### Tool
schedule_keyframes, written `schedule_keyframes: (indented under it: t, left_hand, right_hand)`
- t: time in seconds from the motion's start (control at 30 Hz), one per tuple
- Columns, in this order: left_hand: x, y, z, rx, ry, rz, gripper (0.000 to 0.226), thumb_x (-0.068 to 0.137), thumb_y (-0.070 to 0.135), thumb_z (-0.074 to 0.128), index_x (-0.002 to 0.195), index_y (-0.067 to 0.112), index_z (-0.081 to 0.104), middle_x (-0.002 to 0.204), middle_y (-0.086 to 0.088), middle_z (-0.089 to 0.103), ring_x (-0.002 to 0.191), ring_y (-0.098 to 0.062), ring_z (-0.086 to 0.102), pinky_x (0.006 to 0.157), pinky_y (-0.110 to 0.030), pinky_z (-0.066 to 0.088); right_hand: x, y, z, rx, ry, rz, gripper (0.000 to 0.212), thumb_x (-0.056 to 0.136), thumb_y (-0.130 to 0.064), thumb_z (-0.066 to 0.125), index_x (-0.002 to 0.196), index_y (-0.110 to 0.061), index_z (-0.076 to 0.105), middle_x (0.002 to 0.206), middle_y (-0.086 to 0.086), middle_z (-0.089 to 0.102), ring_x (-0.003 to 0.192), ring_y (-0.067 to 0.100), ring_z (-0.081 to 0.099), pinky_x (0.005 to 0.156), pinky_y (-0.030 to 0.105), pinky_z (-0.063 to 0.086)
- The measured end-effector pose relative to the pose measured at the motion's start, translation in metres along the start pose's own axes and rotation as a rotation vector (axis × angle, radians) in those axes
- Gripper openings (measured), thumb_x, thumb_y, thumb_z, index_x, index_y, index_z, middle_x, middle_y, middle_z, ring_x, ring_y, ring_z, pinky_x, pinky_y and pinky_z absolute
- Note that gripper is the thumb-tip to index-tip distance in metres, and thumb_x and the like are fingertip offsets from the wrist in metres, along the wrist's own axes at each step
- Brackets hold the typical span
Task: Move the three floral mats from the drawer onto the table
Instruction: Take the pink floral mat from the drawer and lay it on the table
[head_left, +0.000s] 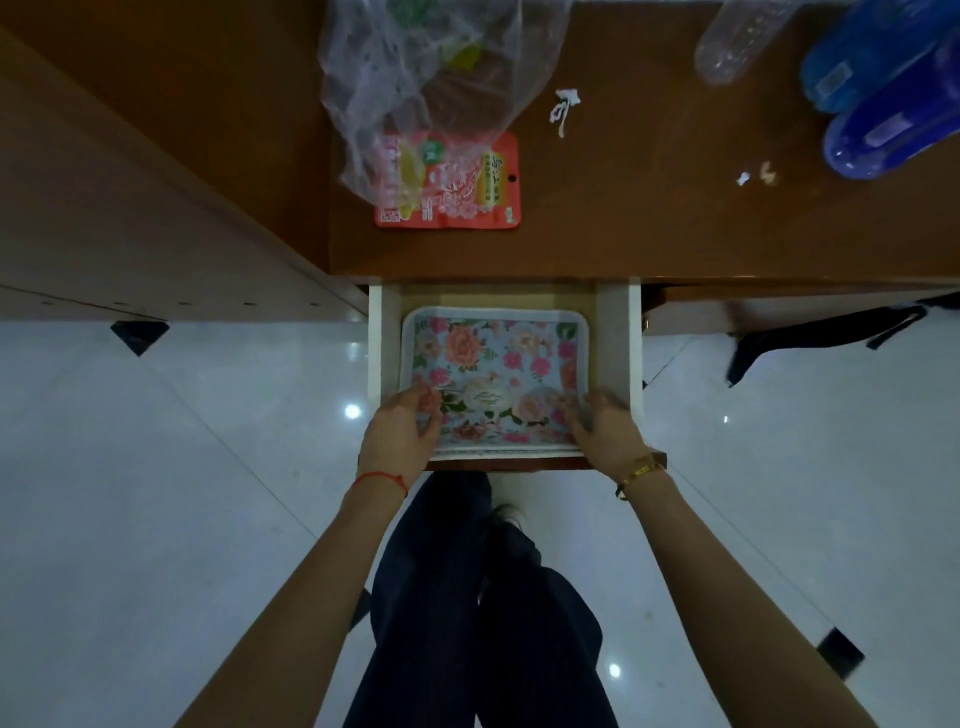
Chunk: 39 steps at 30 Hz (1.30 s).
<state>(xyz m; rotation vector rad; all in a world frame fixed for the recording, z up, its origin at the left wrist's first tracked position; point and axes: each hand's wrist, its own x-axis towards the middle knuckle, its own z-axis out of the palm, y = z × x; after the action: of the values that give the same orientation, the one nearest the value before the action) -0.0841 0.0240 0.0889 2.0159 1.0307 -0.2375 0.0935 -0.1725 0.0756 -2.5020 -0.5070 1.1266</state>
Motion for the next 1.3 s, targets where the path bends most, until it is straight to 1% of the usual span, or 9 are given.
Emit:
schedule_keyframes:
  t: [0.13, 0.4, 0.57, 0.67, 0.83, 0.97, 1.1, 1.2, 1.3]
  left_hand:
    - [0.002, -0.005, 0.003, 0.011, 0.006, -0.019, 0.045, 0.093, 0.025, 0.058, 0.136, 0.013, 0.052, 0.127, -0.012, 0.06, 0.108, -0.024, 0.06, 0.094, -0.03, 0.05]
    - [-0.011, -0.01, 0.006, 0.042, 0.017, -0.033, 0.045, 0.091, 0.022, 0.061, 0.136, 0.017, 0.053, 0.114, -0.014, 0.066, 0.087, -0.016, 0.06, 0.076, -0.02, 0.046]
    - [-0.015, -0.011, 0.007, 0.003, 0.049, -0.03, 0.042, 0.091, 0.022, 0.061, 0.133, 0.016, 0.055, 0.114, -0.014, 0.067, 0.089, -0.021, 0.063, 0.079, -0.024, 0.051]
    - [-0.018, -0.011, 0.006, -0.007, 0.06, -0.026, 0.041, 0.091, 0.02, 0.062, 0.131, 0.013, 0.057, 0.112, -0.014, 0.068, 0.091, -0.021, 0.064, 0.081, -0.024, 0.05]
    - [-0.022, -0.009, 0.003, -0.034, 0.071, -0.02, 0.038, 0.089, 0.018, 0.063, 0.127, 0.012, 0.06, 0.111, -0.011, 0.069, 0.09, -0.013, 0.061, 0.083, -0.018, 0.045]
    - [-0.028, -0.012, 0.001, -0.014, 0.063, -0.041, 0.037, 0.089, 0.02, 0.064, 0.125, 0.013, 0.062, 0.109, -0.01, 0.07, 0.09, -0.02, 0.066, 0.082, -0.02, 0.048]
    - [-0.036, -0.014, -0.001, -0.008, 0.069, -0.051, 0.035, 0.088, 0.019, 0.064, 0.122, 0.012, 0.063, 0.106, -0.011, 0.071, 0.086, -0.022, 0.068, 0.081, -0.022, 0.05]
    - [-0.043, -0.009, -0.002, -0.039, 0.084, -0.064, 0.034, 0.087, 0.018, 0.066, 0.121, 0.012, 0.064, 0.107, -0.011, 0.071, 0.085, -0.018, 0.066, 0.08, -0.021, 0.048]
    - [-0.051, -0.004, -0.008, -0.061, 0.11, -0.083, 0.036, 0.086, 0.018, 0.068, 0.121, 0.01, 0.063, 0.109, -0.011, 0.07, 0.085, -0.01, 0.059, 0.082, -0.019, 0.046]
  right_hand:
    - [0.007, -0.002, 0.001, -0.029, -0.07, 0.132, 0.044, 0.096, -0.029, 0.055, 0.121, 0.005, 0.048, 0.115, 0.024, 0.062, 0.1, 0.037, 0.062, 0.081, 0.036, 0.052]
    - [0.013, -0.011, 0.001, -0.094, -0.175, 0.279, 0.059, 0.094, -0.034, 0.057, 0.133, 0.005, 0.035, 0.125, 0.021, 0.057, 0.11, 0.035, 0.059, 0.085, 0.033, 0.049]
    - [0.005, -0.005, -0.006, -0.025, -0.065, 0.249, 0.047, 0.088, -0.018, 0.066, 0.121, 0.008, 0.045, 0.116, 0.024, 0.06, 0.103, 0.035, 0.062, 0.073, 0.025, 0.046]
    - [-0.002, -0.006, -0.006, 0.031, 0.001, 0.239, 0.049, 0.086, -0.01, 0.066, 0.126, 0.008, 0.044, 0.119, 0.024, 0.06, 0.107, 0.036, 0.06, 0.075, 0.024, 0.043]
    - [-0.017, -0.014, 0.003, 0.17, 0.284, 0.257, 0.044, 0.079, 0.003, 0.064, 0.121, 0.006, 0.05, 0.114, 0.024, 0.064, 0.102, 0.038, 0.062, 0.072, 0.023, 0.041]
    - [-0.027, -0.021, 0.006, 0.271, 0.427, 0.277, 0.041, 0.077, 0.008, 0.061, 0.117, 0.007, 0.052, 0.109, 0.026, 0.065, 0.098, 0.039, 0.063, 0.073, 0.026, 0.044]
    - [-0.033, -0.02, 0.0, 0.348, 0.376, 0.348, 0.043, 0.079, 0.002, 0.065, 0.12, 0.006, 0.055, 0.113, 0.023, 0.065, 0.101, 0.036, 0.063, 0.078, 0.031, 0.05]
    - [-0.046, -0.014, -0.007, 0.424, 0.293, 0.305, 0.044, 0.08, 0.0, 0.067, 0.122, 0.001, 0.056, 0.109, 0.016, 0.066, 0.092, 0.027, 0.063, 0.07, 0.022, 0.049]
    - [-0.064, -0.009, -0.013, 0.585, 0.26, 0.202, 0.049, 0.08, 0.004, 0.066, 0.126, -0.007, 0.055, 0.099, 0.002, 0.064, 0.083, 0.015, 0.06, 0.057, 0.002, 0.045]
